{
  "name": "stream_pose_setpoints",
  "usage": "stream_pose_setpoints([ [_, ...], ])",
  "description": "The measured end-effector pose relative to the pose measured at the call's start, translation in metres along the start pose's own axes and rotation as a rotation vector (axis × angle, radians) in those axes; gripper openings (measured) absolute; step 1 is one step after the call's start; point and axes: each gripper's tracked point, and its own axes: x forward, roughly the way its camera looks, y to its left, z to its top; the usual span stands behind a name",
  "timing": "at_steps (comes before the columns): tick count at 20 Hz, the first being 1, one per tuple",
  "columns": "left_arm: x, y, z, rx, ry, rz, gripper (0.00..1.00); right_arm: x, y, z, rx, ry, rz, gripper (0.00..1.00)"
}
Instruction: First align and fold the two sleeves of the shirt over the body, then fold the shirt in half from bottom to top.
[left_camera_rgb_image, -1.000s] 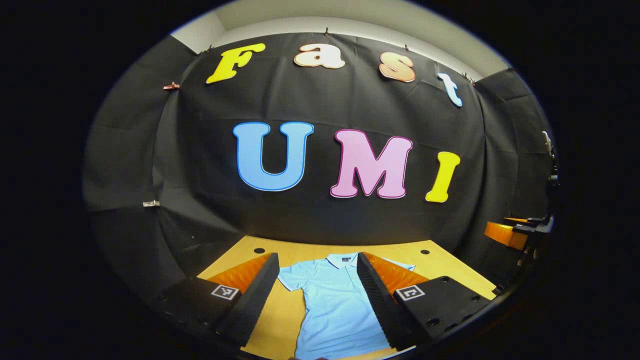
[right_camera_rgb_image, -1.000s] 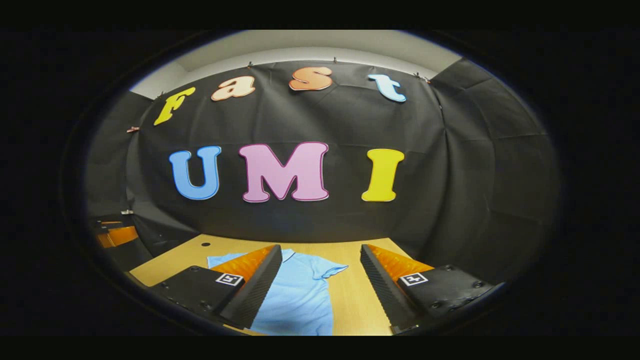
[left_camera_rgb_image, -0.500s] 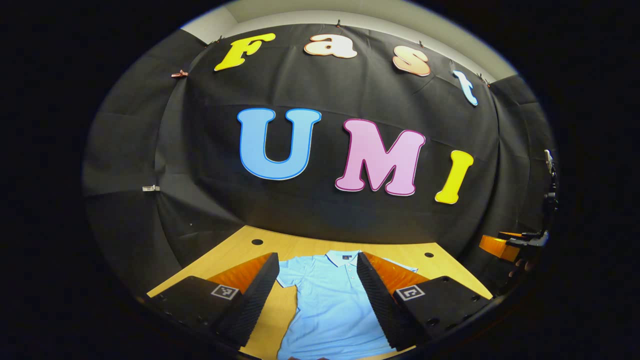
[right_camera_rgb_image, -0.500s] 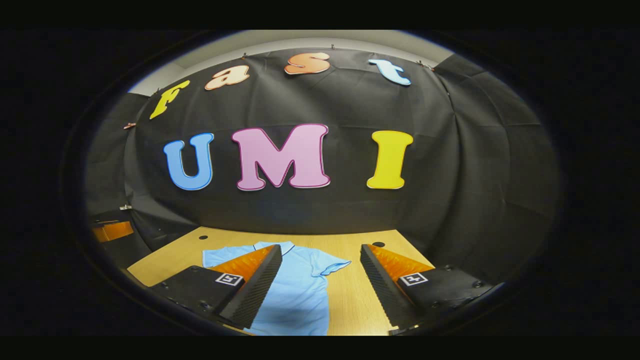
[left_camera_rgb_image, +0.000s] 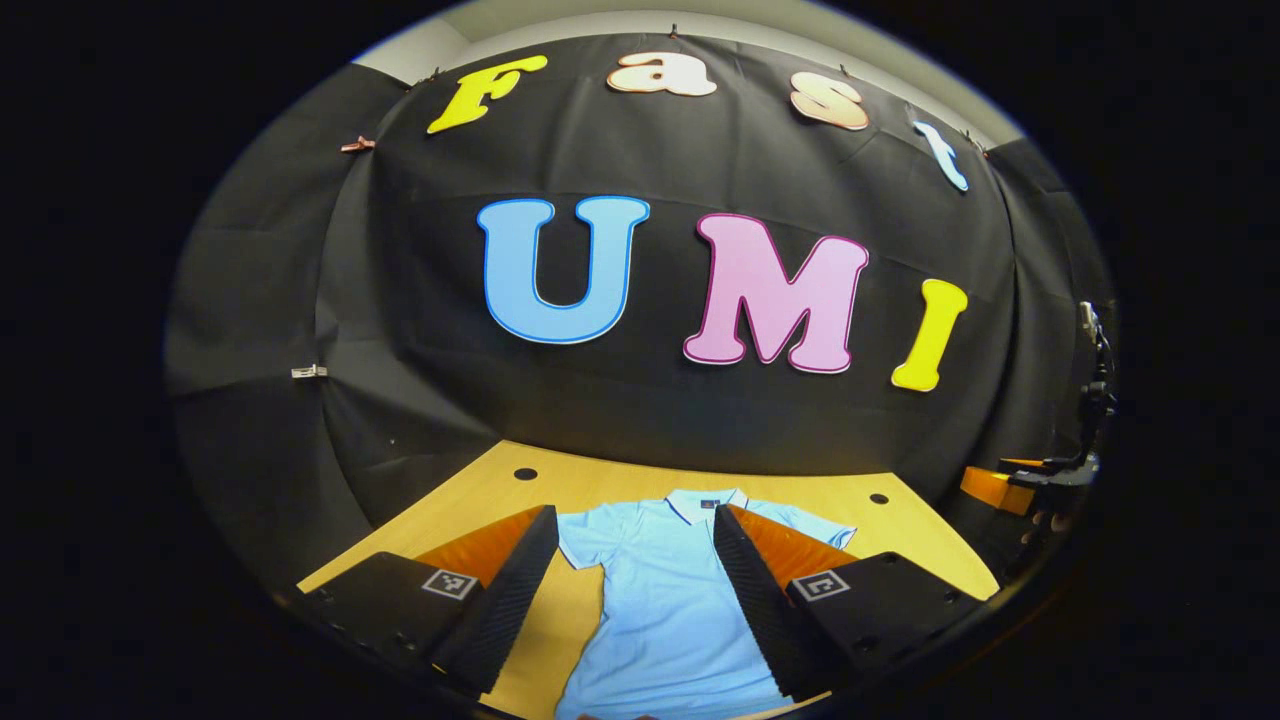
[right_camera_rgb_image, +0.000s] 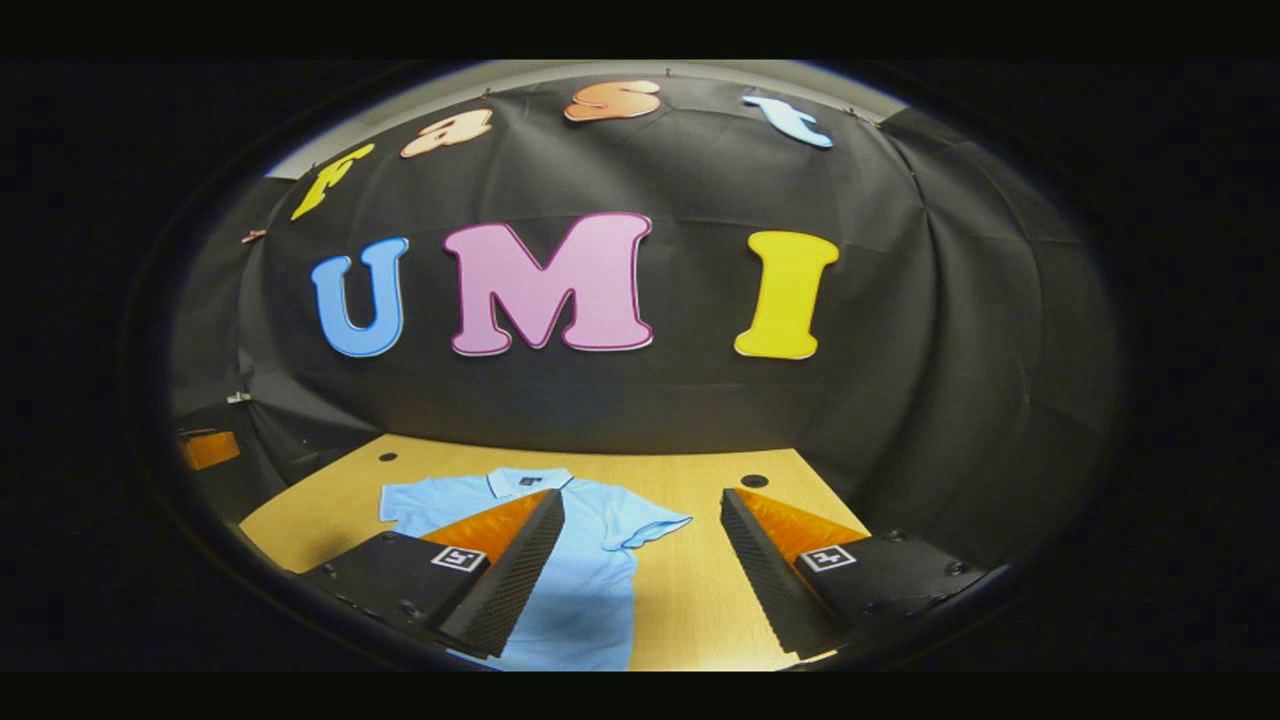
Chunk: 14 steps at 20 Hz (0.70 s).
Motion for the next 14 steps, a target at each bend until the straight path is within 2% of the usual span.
stream_pose_setpoints([
  [5,0.007,0.001,-0.004,0.015,0.024,0.041,0.98,0.078,0.001,-0.032,-0.006,0.123,0.020,0.98],
  [8,0.012,0.006,-0.007,0.016,0.043,0.072,0.98,0.130,-0.001,-0.066,-0.002,0.226,0.019,0.97],
  [11,0.017,0.010,-0.015,0.016,0.075,0.089,0.98,0.180,-0.007,-0.118,0.035,0.355,-0.024,0.95],
  [14,0.021,0.018,-0.019,0.022,0.092,0.117,0.98,0.213,-0.014,-0.167,0.116,0.473,-0.081,0.98],
])
